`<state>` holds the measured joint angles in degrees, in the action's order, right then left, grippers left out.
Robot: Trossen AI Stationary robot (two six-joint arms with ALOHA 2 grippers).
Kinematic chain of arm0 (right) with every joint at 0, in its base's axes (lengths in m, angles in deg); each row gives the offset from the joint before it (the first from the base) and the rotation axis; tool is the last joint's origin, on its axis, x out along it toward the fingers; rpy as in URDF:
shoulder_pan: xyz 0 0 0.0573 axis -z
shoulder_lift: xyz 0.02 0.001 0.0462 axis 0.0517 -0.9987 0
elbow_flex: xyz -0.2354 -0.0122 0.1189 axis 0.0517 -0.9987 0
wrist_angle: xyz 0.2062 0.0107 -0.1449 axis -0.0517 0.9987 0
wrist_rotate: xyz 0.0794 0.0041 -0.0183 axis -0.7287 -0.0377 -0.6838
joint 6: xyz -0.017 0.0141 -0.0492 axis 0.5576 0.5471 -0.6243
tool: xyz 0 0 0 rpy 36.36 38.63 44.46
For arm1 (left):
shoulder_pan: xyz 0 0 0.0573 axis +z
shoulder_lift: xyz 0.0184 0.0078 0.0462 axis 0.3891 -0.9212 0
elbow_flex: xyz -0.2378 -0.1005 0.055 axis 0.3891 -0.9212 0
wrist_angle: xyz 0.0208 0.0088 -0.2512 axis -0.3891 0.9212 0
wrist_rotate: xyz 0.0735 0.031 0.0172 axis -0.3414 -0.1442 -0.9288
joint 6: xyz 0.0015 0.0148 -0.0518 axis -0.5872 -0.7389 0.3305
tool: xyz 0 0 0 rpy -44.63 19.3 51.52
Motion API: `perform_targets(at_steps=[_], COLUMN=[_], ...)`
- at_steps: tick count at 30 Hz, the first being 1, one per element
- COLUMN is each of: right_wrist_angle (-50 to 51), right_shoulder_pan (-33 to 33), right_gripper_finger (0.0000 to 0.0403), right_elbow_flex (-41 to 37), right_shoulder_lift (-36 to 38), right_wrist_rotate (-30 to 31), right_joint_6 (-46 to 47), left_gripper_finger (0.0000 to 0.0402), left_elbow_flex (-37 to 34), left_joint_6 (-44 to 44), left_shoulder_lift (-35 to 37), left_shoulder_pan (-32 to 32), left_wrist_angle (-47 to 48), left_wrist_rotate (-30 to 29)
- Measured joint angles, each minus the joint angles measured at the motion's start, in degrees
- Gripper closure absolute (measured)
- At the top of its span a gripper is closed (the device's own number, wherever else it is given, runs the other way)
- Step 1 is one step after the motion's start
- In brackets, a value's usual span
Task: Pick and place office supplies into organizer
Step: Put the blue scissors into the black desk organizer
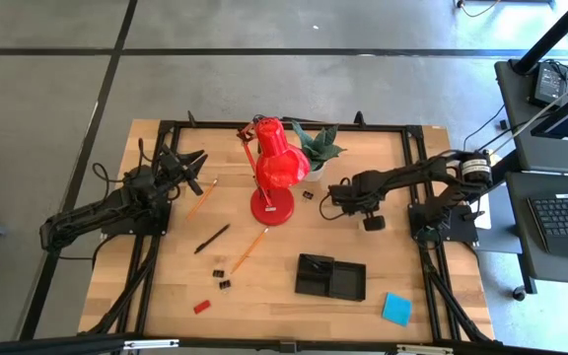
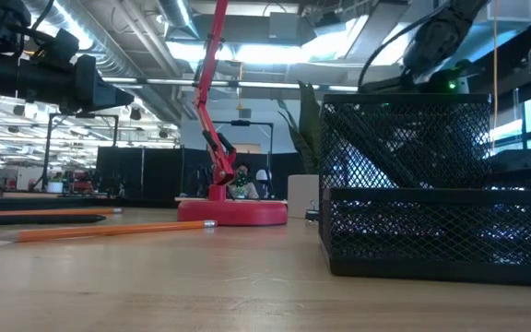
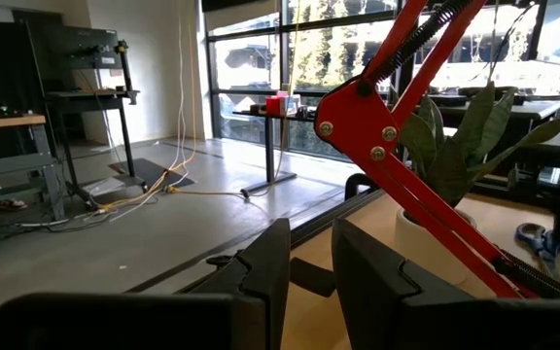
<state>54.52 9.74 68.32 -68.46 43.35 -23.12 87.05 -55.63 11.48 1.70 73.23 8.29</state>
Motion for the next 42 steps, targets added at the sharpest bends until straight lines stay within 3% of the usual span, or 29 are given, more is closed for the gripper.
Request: perform_targets(at_steps=[29,42], right_wrist_angle=[-3.2,-3.2], right_shoulder_pan=[-22.7,-24.0], right_gripper_finger=[0.0394,0.0393], right_elbow_flex=[0.7,0.8], right_shoulder_lift=[-0.1,-0.1], right_wrist_rotate=[-2.2,-2.0], right_joint_6=[27.4,31.9], left_gripper_finger=[0.0327,0.0327], left_elbow_flex=[0.0,0.0], left_joint_6=[0.0,0.0], left_shoulder_lift=[0.0,0.0], left_shoulder_pan=[0.0,0.0], left_wrist_angle=[0.0,0.0], left_wrist_rotate=[0.0,0.0])
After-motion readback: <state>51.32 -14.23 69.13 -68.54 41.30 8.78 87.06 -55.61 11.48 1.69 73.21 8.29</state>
